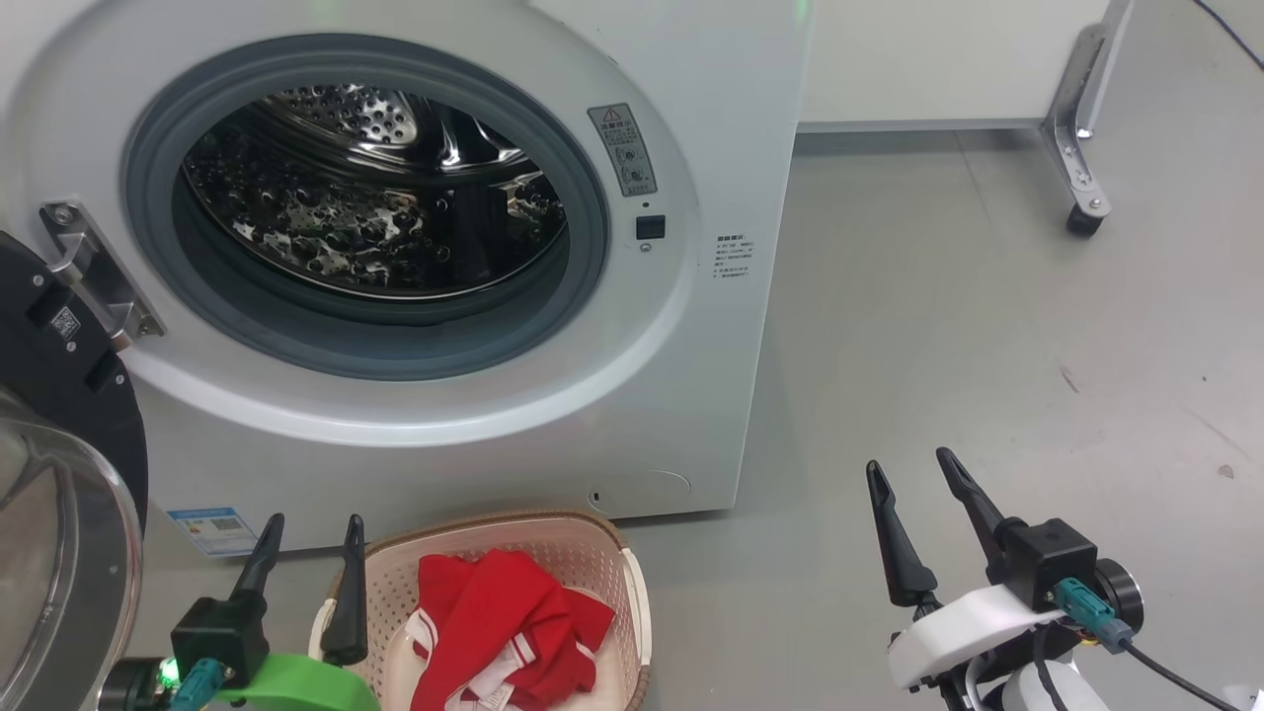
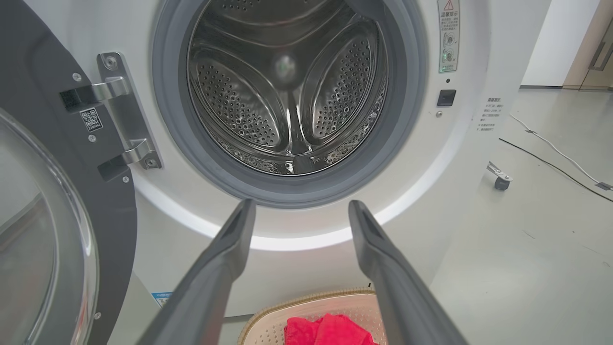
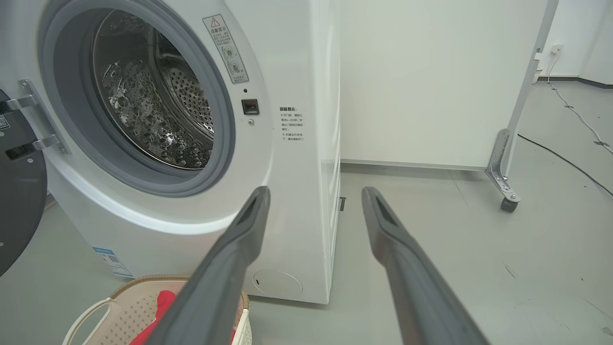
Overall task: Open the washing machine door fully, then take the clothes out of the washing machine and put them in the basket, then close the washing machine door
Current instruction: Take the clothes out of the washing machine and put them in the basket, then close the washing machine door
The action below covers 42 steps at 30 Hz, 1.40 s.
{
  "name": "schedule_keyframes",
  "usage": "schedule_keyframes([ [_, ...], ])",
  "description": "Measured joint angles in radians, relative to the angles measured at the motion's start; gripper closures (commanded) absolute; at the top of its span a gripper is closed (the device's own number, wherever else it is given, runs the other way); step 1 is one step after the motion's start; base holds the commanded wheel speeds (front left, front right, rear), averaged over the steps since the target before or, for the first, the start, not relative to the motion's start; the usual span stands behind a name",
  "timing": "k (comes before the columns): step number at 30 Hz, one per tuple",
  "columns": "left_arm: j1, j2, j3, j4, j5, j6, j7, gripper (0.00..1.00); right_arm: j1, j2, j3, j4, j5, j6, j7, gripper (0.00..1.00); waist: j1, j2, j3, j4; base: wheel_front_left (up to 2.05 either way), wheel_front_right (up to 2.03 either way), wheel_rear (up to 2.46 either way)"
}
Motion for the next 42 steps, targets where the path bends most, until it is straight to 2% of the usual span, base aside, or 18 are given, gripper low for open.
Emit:
schedule_keyframes([
  [16, 0.089, 0.0, -0.023, -0.07, 0.0, 0.015, 0.022, 0.0, 0.02, 0.0, -0.011, -0.006, 0.0, 0.002, 0.0, 0.0, 0.0, 0.0, -0.025, -0.008, 0.0, 0.0, 0.0],
  [42, 0.134, 0.001, -0.031, -0.159, 0.011, 0.042, 0.058, 0.0, 0.035, 0.002, -0.013, -0.015, -0.005, 0.012, 0.0, 0.0, 0.0001, 0.0, -0.027, -0.012, -0.02, 0.04, -0.02],
])
